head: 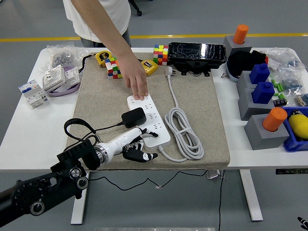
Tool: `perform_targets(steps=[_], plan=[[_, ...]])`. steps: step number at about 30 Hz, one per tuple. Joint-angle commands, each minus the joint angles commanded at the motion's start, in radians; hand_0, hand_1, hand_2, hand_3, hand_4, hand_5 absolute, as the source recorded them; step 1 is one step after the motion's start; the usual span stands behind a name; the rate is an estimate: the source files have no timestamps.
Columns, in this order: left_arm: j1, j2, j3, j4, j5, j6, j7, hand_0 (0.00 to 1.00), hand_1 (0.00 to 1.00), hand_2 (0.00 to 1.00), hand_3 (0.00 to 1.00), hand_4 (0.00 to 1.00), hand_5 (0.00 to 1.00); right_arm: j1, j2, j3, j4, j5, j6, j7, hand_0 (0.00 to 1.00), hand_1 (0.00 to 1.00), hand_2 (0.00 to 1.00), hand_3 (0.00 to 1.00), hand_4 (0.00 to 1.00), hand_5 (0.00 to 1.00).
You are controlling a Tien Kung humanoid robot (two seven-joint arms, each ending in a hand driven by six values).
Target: Put the plug near the board,insert it into the board,press the button,pull the plug out
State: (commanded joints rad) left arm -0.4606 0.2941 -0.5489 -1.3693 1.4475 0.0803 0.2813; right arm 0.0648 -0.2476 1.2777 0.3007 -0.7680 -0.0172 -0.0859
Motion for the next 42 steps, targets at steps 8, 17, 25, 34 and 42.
perform_targets(steps=[8,17,25,34,42], plan=[[0.007,-0.005,-0.001,0.001,0.039,-0.010,0.022,0.073,0.061,0.128,0.819,0.797,0.297,-0.002,0.003,0.007,0.002,-0.002,0.000,0.000,0.532,0.627,0.612,0.547,0.883,0.412],[0.012,-0.009,-0.028,-0.001,-0.138,0.142,-0.209,0.142,0.066,0.175,0.603,0.794,0.289,-0.003,0.004,0.011,0.001,-0.003,-0.001,0.001,0.532,0.626,0.612,0.548,0.883,0.411],[0.006,-0.052,-0.091,0.077,-0.155,0.309,-0.437,0.212,0.134,0.280,0.581,0.793,0.278,-0.002,0.006,0.009,0.001,-0.002,0.000,0.001,0.531,0.626,0.612,0.548,0.884,0.411],[-0.009,-0.084,-0.117,0.176,0.106,0.332,-0.377,0.877,0.925,0.911,0.957,0.998,0.225,-0.003,0.006,0.003,0.001,0.002,0.000,0.001,0.533,0.626,0.612,0.548,0.884,0.411],[-0.006,-0.093,-0.107,0.230,0.149,0.320,-0.340,0.911,0.970,0.961,0.992,0.998,0.258,-0.003,0.007,0.005,0.000,0.001,0.000,0.000,0.533,0.626,0.612,0.548,0.884,0.411]])
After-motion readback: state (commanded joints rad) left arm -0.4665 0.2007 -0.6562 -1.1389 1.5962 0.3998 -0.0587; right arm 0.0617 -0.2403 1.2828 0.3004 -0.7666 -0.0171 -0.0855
